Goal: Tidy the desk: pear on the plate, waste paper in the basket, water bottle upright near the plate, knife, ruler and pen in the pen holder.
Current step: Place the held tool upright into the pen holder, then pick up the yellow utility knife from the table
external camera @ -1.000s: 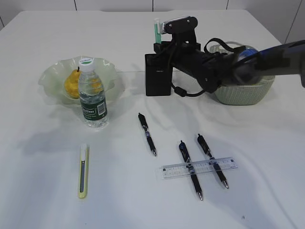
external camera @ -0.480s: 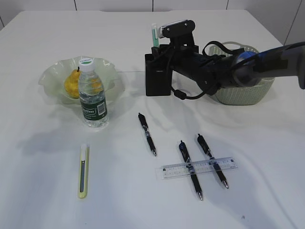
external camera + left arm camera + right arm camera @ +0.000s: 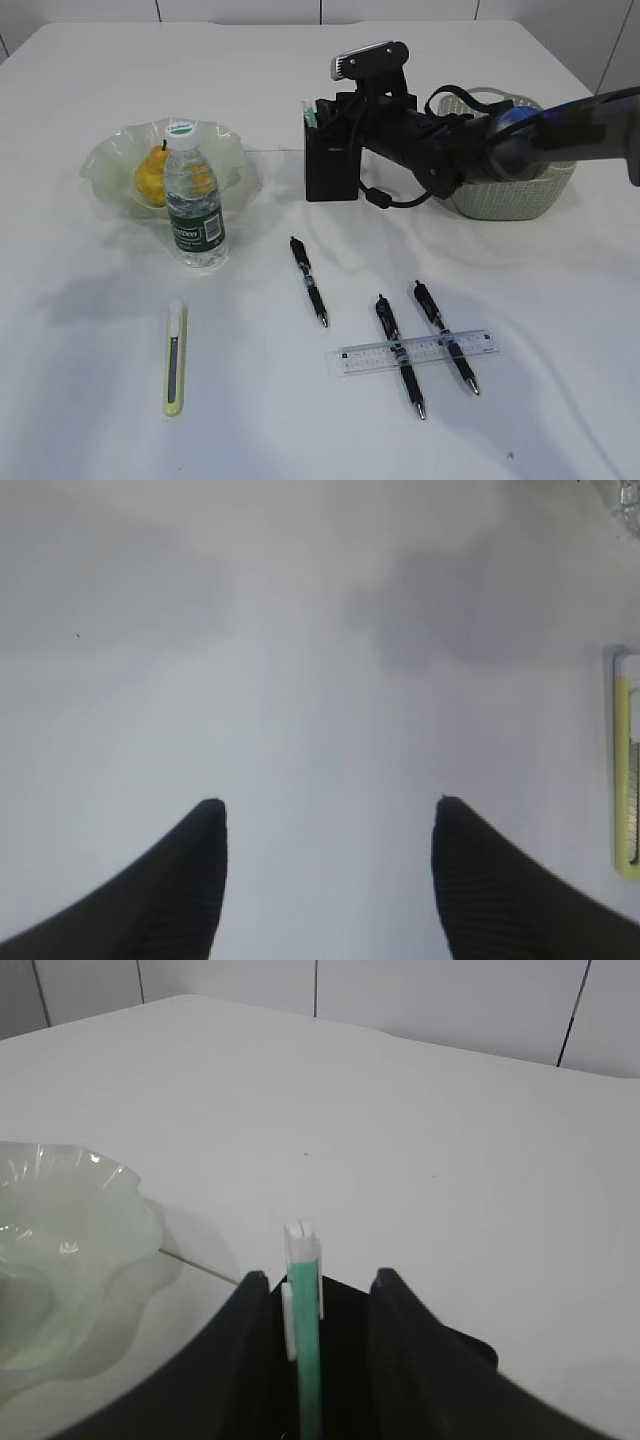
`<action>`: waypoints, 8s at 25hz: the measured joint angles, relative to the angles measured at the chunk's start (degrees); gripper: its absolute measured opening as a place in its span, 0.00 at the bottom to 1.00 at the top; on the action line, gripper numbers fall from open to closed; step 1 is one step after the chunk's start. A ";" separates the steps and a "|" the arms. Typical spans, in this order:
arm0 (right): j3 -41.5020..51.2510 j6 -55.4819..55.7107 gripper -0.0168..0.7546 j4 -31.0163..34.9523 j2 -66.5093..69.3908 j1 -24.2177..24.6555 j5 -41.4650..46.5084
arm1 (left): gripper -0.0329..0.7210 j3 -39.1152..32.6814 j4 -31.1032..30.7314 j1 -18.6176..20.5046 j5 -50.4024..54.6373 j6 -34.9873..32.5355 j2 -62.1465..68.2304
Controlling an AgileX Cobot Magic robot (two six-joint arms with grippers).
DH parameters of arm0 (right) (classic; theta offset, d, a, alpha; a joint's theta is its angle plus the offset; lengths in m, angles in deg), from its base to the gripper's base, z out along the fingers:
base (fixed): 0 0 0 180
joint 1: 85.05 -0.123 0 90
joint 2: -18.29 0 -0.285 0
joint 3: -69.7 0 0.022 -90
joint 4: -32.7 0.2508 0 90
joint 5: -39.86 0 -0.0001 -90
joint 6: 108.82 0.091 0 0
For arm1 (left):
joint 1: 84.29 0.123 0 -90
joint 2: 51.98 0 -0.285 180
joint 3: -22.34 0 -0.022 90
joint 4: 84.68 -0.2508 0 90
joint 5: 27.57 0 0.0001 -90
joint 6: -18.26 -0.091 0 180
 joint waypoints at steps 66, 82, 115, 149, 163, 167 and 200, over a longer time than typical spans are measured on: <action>21.89 -17.71 0.35 20.77 -46.13 -0.55 90.17 | 0.63 0.00 -2.35 -26.63 2.16 20.28 -4.32; 22.83 -17.71 0.35 20.54 -52.00 -0.55 93.04 | 0.63 9.48 -7.30 -32.57 1.88 40.33 10.96; 22.83 -17.59 0.35 19.40 -52.00 -0.55 94.54 | 0.63 11.21 -7.79 -32.57 -3.33 37.65 20.11; 22.83 -17.70 0.35 19.40 -52.00 -0.55 94.90 | 0.63 10.27 -10.55 -31.00 -13.14 30.92 28.00; 22.83 -17.70 0.35 19.28 -52.00 -0.55 94.90 | 0.63 5.32 -5.12 -30.99 -17.99 25.29 28.34; 22.83 -17.70 0.35 19.28 -52.00 -0.55 94.90 | 0.63 5.32 -3.58 -30.99 -17.99 25.18 30.26; 22.83 -17.70 0.35 19.28 -52.00 -0.55 94.90 | 0.32 5.32 -2.97 -30.99 -17.78 24.86 32.35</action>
